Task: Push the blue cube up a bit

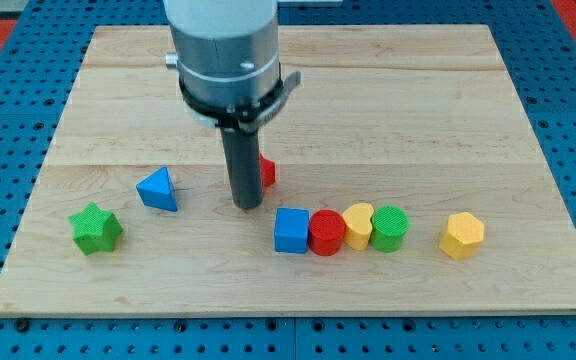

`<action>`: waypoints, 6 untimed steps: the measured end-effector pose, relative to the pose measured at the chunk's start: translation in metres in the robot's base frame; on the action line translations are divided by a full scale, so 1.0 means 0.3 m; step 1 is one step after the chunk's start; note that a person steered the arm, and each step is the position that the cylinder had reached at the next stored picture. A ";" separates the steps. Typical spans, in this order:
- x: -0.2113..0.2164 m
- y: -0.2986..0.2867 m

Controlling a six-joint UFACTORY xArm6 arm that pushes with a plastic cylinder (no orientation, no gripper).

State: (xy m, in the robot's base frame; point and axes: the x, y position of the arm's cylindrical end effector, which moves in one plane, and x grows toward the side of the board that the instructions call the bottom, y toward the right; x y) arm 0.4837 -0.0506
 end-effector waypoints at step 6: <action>0.004 0.097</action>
